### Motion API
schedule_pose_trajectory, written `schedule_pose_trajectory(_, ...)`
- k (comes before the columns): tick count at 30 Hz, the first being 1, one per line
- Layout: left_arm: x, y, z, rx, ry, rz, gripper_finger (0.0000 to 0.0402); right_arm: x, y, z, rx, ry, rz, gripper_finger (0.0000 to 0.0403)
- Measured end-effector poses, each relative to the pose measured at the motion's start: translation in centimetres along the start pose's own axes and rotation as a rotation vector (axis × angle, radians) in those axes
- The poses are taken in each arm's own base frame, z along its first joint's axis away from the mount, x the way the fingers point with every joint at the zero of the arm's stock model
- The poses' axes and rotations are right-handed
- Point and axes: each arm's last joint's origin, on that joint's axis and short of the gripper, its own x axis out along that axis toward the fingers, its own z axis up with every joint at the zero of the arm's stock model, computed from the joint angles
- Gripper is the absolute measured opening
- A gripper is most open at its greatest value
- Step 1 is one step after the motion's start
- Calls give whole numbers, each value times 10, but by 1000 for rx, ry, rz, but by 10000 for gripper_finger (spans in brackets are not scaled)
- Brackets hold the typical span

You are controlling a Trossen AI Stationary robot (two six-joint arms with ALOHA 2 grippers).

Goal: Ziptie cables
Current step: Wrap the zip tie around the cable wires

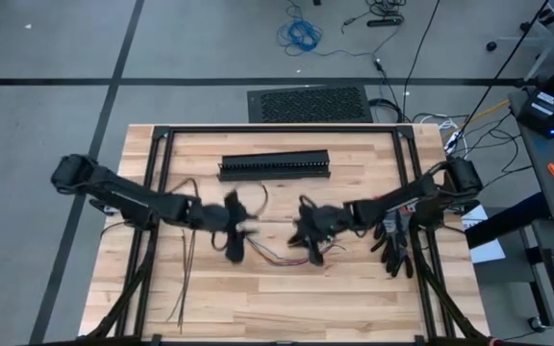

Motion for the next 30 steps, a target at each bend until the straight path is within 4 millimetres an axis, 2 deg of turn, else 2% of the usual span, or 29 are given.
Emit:
schedule_pose_trajectory(4, 23, -14, -21, 61, 126, -24, 180, 5, 19, 0, -11, 84, -37, 116)
schedule_pose_trajectory(9, 39, -19, -26, 107, 167, -2, 180, 6, 27, 5, -48, 58, -190, 175)
schedule_pose_trajectory(12, 39, -21, -17, 86, 154, 10, 180, 5, 21, 11, -47, 19, -271, 193)
schedule_pose_trajectory(16, 17, -20, 2, 28, 242, 120, 180, 5, 8, 24, -25, -68, -307, 198)
schedule_pose_trajectory(20, -24, -32, 22, -23, 295, 191, 180, 9, -1, 34, -38, -172, -265, 193)
schedule_pose_trajectory(22, -41, -33, 22, -90, 339, 231, 180, 15, -5, 33, -40, -210, -266, 188)
schedule_pose_trajectory(25, -50, -27, 6, -302, 393, 358, 180, 22, -12, 28, -18, -212, -277, 179)
schedule_pose_trajectory(30, -49, -11, -41, -442, 582, 586, 180, 27, -16, 23, 24, -194, -291, 163)
